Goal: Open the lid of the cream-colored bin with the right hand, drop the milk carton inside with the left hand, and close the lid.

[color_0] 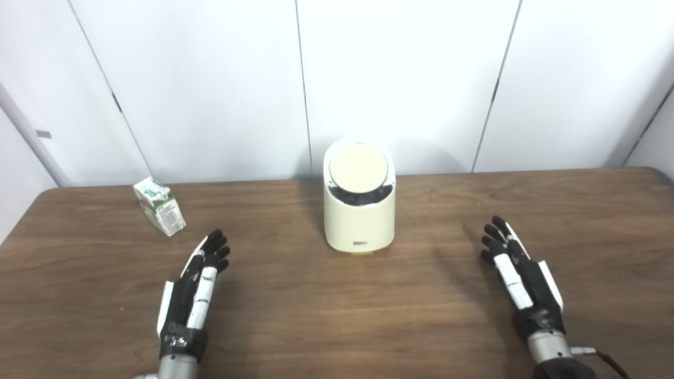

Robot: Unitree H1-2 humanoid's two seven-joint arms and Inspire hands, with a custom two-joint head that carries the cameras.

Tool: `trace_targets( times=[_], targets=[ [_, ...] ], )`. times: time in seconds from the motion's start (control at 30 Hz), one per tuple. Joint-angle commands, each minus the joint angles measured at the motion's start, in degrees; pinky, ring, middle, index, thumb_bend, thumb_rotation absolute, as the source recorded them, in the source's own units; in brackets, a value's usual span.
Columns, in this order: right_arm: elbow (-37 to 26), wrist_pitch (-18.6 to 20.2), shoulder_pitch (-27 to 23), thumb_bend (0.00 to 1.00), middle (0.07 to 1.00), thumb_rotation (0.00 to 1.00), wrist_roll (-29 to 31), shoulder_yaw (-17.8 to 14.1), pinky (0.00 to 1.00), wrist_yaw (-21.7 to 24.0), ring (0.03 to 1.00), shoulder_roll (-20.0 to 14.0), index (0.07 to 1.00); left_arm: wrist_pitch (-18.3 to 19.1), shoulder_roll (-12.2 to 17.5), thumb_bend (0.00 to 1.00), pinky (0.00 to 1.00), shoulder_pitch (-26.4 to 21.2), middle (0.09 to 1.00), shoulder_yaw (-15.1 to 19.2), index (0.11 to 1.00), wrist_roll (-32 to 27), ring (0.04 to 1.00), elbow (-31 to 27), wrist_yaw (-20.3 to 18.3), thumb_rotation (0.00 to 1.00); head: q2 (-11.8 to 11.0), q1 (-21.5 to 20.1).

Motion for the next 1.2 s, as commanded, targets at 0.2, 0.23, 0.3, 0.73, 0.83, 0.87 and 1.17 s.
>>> trace_targets(
  times=[0.2,0.23,0.3,0.73,0.83,0.87,1.17],
  targets=[
    [-0.5,-3.3,-1.0,0.60,0.929,0.81,1.0,-1.0,0.91,0.1,0.921,-0.1,0.953,-1.5,0.9,0.53,0.90,1.6,0.908,0.1,0.920,0.5,0.894,3.6,-0.4,0.79,0.0,0.0],
    [-0.3,-3.5,-1.0,0.60,0.928,0.81,1.2,-1.1,0.90,0.2,0.919,-0.1,0.953,-1.5,0.9,0.53,0.89,1.7,0.907,0.1,0.921,0.5,0.893,3.5,-0.3,0.79,0.1,0.1],
    [0.0,-3.7,-1.1,0.60,0.928,0.80,1.6,-1.2,0.90,0.3,0.919,-0.2,0.953,-1.1,0.8,0.53,0.89,1.7,0.908,0.1,0.922,0.6,0.894,3.2,-0.2,0.79,0.1,0.2],
    [-0.4,-3.7,-1.0,0.61,0.921,0.78,0.5,-1.0,0.87,0.0,0.911,-0.8,0.947,-1.4,0.4,0.51,0.90,1.6,0.912,-0.3,0.921,0.6,0.895,3.5,-0.2,0.79,-1.6,-1.0],
    [-0.9,-3.5,-0.5,0.64,0.918,0.74,-0.5,-0.8,0.86,-0.1,0.908,-1.1,0.943,-1.4,0.2,0.49,0.92,1.7,0.927,-0.7,0.933,0.5,0.910,3.7,-0.5,0.80,-3.1,-0.9],
    [-0.8,-3.7,-0.6,0.65,0.920,0.72,-0.5,-0.8,0.87,0.0,0.910,-1.2,0.943,-1.5,0.2,0.48,0.92,1.7,0.928,-0.8,0.935,0.4,0.913,3.8,-0.6,0.80,-3.8,-0.9],
    [-0.5,-3.3,-4.0,0.72,0.931,0.62,-0.6,-1.0,0.88,-0.9,0.908,-0.3,0.946,-1.4,-0.5,0.44,0.94,2.1,0.940,-1.0,0.947,0.2,0.928,4.5,-0.4,0.80,-8.3,-0.5]
  ],
)
